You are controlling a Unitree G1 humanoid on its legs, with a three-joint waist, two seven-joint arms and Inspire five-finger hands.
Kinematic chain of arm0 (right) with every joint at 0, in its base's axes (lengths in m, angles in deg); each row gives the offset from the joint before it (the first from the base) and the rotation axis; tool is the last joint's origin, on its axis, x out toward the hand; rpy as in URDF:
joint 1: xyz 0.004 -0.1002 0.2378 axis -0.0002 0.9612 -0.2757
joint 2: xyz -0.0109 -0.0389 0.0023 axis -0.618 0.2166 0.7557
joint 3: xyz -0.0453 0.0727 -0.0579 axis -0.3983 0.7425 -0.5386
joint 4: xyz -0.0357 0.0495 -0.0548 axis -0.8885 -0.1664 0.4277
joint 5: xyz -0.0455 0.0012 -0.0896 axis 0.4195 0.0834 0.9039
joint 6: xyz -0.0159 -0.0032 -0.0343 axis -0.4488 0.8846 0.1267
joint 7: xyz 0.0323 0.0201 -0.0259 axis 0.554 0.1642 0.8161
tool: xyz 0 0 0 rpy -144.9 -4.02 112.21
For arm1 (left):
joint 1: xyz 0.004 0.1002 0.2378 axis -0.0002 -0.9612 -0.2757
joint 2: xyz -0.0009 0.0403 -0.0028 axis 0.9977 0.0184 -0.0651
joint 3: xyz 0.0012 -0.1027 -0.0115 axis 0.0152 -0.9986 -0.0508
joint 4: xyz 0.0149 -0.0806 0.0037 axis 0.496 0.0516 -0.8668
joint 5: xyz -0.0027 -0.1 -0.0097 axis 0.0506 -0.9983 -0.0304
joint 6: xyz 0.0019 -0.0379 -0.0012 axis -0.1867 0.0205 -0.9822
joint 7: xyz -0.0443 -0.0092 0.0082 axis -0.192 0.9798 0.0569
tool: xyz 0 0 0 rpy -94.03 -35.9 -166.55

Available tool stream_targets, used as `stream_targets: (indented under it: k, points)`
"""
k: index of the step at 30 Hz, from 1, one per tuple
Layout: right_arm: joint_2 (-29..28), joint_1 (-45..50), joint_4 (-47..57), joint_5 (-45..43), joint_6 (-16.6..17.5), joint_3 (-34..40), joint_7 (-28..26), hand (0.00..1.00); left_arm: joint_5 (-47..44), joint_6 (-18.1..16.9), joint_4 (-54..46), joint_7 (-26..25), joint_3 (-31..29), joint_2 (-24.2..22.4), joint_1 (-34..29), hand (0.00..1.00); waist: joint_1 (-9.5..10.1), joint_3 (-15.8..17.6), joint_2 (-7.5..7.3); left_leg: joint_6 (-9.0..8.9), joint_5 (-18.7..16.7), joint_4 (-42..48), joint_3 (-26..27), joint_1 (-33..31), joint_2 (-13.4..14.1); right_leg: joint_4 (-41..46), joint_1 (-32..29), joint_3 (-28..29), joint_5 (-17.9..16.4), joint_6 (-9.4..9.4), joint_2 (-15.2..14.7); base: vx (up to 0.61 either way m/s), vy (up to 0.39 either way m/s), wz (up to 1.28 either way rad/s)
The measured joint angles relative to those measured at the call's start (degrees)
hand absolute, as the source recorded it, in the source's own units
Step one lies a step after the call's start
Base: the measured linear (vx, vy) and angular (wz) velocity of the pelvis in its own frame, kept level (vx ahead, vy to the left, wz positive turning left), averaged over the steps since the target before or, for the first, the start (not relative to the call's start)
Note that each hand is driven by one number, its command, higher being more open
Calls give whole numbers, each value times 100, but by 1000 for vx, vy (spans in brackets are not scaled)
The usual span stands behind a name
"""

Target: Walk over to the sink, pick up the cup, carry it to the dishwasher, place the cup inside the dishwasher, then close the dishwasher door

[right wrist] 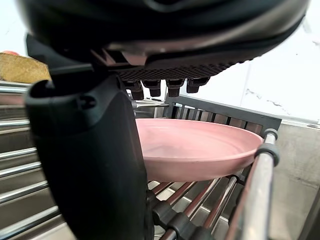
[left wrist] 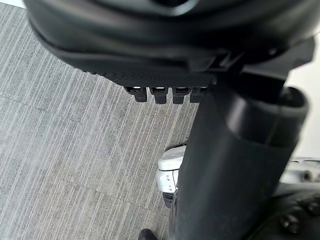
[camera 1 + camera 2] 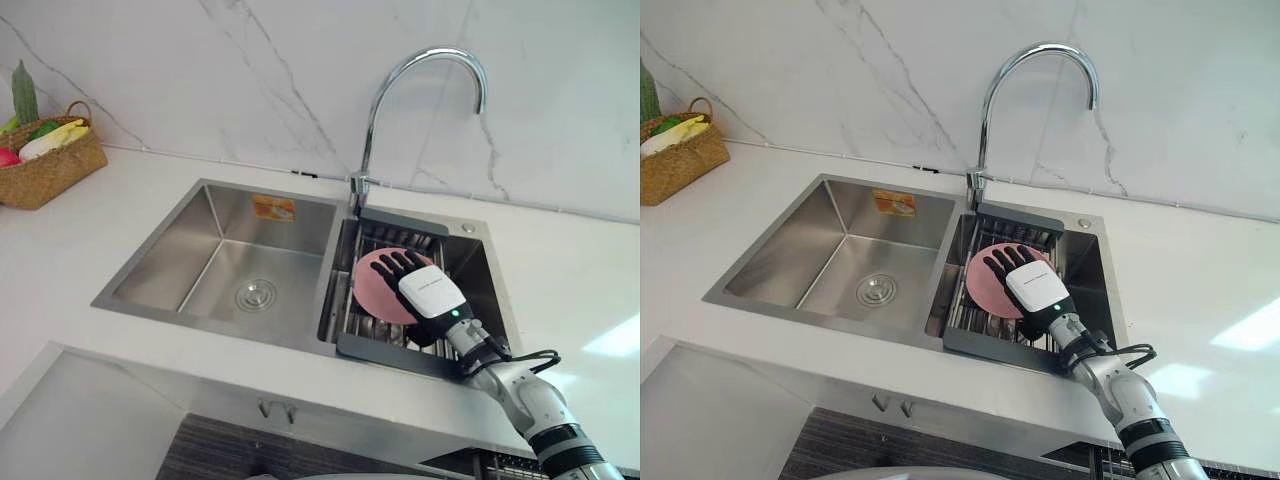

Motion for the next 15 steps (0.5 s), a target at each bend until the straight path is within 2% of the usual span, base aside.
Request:
stream_targets:
  k: [5, 15]
  points:
    - [2, -164, -178, 208, -247, -211, -39, 100, -18, -2, 0, 66, 3, 24, 15, 100, 48, -29, -48, 12, -8, -1, -64, -36, -1, 1, -3, -5, -3, 4, 0, 0, 0, 2]
    - [-122, -406, -579, 781, -409, -406, -194, 100, -154, -1, -1, 120, 101, 147, -4, 100, 107, -78, -199, 14, -6, -1, -102, -73, -23, 1, -23, 42, -3, 5, -6, 0, 0, 0]
